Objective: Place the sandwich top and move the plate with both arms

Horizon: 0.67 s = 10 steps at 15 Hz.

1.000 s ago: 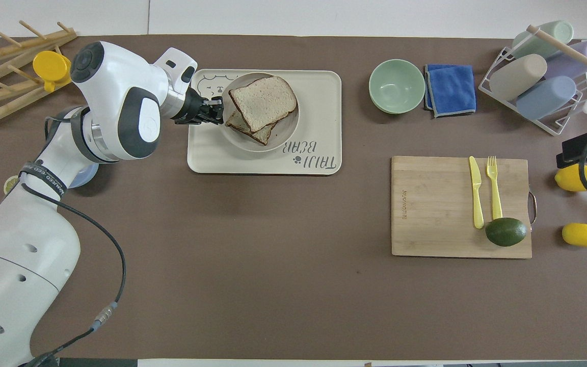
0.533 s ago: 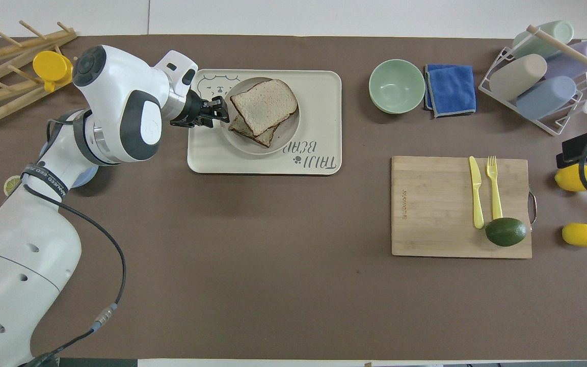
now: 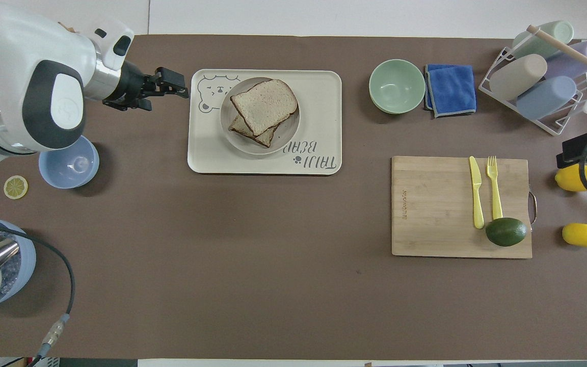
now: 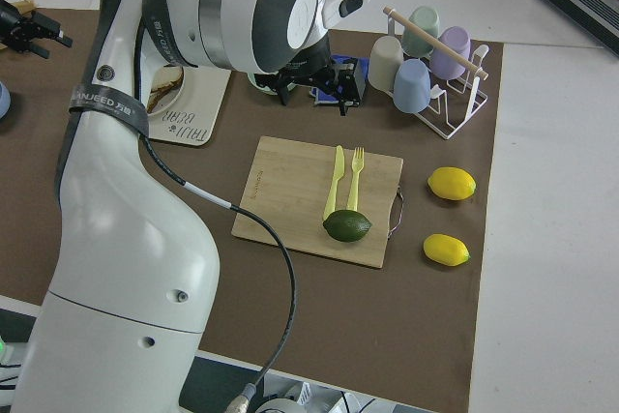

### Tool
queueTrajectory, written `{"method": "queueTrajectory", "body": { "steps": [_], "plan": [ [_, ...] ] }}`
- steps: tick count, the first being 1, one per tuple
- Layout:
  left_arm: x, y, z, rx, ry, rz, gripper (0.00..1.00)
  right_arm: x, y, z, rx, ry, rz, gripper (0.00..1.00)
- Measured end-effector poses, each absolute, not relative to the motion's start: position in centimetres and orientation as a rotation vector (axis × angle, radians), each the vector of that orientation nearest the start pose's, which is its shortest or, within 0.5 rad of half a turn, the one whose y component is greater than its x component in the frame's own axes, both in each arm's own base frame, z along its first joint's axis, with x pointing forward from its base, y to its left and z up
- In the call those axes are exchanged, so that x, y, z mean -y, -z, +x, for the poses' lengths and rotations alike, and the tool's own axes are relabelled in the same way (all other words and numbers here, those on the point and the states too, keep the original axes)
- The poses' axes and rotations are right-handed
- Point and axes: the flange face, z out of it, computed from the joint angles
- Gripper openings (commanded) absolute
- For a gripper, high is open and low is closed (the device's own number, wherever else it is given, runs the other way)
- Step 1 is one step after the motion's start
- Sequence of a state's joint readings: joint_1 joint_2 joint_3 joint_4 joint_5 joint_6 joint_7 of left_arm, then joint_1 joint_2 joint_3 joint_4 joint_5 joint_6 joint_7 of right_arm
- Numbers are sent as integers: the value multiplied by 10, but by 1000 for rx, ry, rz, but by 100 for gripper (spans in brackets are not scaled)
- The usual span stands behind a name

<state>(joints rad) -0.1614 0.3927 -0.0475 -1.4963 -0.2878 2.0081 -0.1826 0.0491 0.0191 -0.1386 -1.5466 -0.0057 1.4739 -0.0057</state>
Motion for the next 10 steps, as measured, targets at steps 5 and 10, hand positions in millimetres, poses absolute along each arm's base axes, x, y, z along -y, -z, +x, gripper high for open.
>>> {"method": "queueTrajectory", "body": {
  "steps": [5,10],
  "plan": [
    [117,-553,625,50,86,-3274,100,49,-617,547,-132,-149,-3139,100],
    [82,-621,571,-10,-10,-3251,100,49,-617,547,-132,-152,-3139,100]
  ]
}}
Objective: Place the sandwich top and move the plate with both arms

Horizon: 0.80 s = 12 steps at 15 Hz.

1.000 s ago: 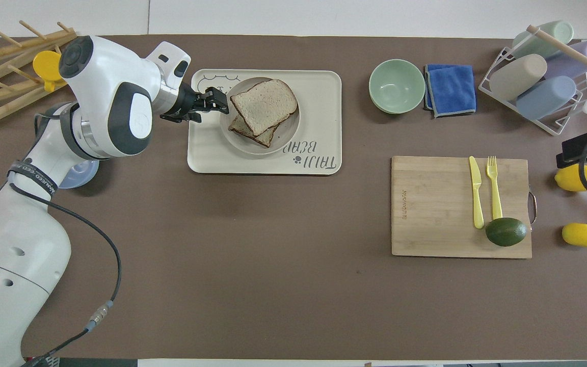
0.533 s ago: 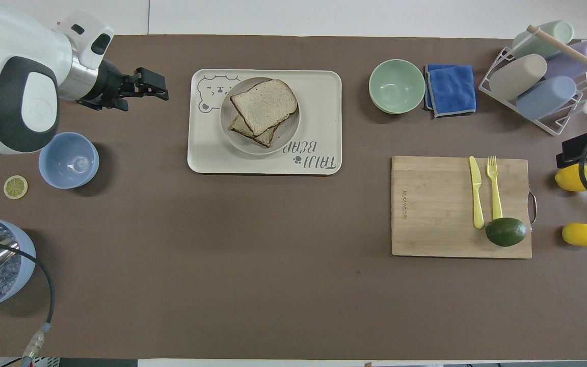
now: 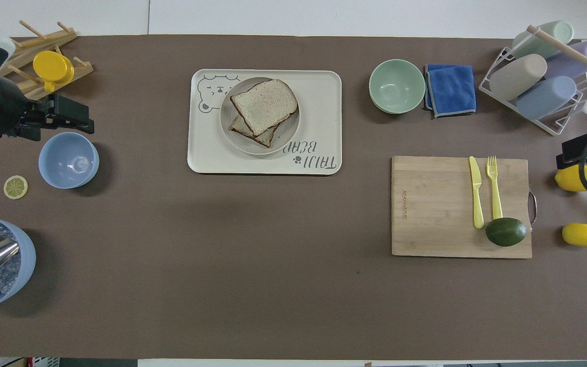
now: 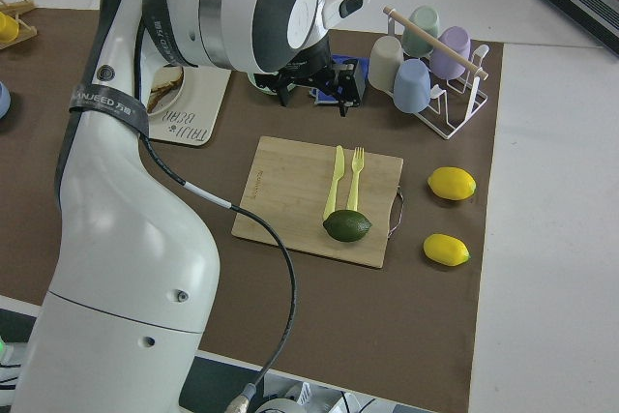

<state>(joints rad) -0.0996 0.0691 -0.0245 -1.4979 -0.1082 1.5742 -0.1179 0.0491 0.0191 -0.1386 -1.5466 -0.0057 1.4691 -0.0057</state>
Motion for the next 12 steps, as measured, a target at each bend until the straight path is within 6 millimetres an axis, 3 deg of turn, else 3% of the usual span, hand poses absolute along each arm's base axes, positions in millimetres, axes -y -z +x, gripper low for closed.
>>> {"method": "queueTrajectory", "body": {
  "steps": [2,5,9,12],
  "plan": [
    [77,-640,548,-41,-64,-3237,100,49,-617,547,-132,-152,-3139,100],
    [78,-644,530,-66,-150,-3198,100,49,-617,547,-132,-153,-3139,100],
    [83,-623,522,-85,-212,-3167,100,49,-617,547,-132,-155,-3139,100],
    [82,-633,527,-85,-130,-3166,100,49,-616,546,-132,-162,-3138,100]
  ]
}}
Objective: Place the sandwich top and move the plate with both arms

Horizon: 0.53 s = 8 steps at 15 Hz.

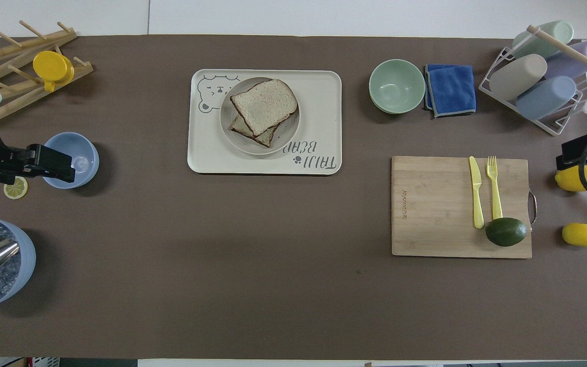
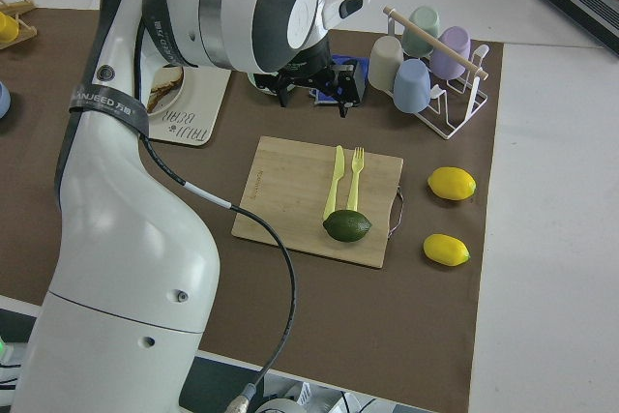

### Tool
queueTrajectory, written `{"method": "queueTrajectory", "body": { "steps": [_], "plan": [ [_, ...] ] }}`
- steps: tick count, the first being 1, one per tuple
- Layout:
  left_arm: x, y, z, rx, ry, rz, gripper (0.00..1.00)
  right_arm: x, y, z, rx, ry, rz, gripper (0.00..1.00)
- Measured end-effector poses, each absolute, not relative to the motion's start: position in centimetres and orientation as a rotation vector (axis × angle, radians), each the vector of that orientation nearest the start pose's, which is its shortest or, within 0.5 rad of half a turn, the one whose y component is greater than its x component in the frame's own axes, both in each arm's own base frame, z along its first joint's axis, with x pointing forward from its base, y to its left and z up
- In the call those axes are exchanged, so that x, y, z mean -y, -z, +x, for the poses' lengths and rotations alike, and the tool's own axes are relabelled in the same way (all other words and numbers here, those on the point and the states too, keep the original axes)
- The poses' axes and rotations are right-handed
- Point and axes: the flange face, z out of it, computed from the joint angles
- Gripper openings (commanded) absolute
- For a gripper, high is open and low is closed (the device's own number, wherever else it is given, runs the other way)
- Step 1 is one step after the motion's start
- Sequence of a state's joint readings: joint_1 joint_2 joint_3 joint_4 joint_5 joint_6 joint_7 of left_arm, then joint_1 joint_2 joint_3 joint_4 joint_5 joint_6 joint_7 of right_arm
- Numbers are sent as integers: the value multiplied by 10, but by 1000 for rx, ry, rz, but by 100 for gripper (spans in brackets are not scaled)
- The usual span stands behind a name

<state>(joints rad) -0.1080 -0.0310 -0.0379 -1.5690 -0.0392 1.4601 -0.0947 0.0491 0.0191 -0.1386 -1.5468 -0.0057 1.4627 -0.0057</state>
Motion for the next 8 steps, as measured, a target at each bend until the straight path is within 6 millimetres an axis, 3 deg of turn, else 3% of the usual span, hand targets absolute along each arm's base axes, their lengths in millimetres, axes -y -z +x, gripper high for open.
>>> {"method": "queueTrajectory", "body": {
  "steps": [8],
  "plan": [
    [82,-639,527,-87,-112,-3166,100,49,-616,546,-132,-166,-3138,100]
  ]
}}
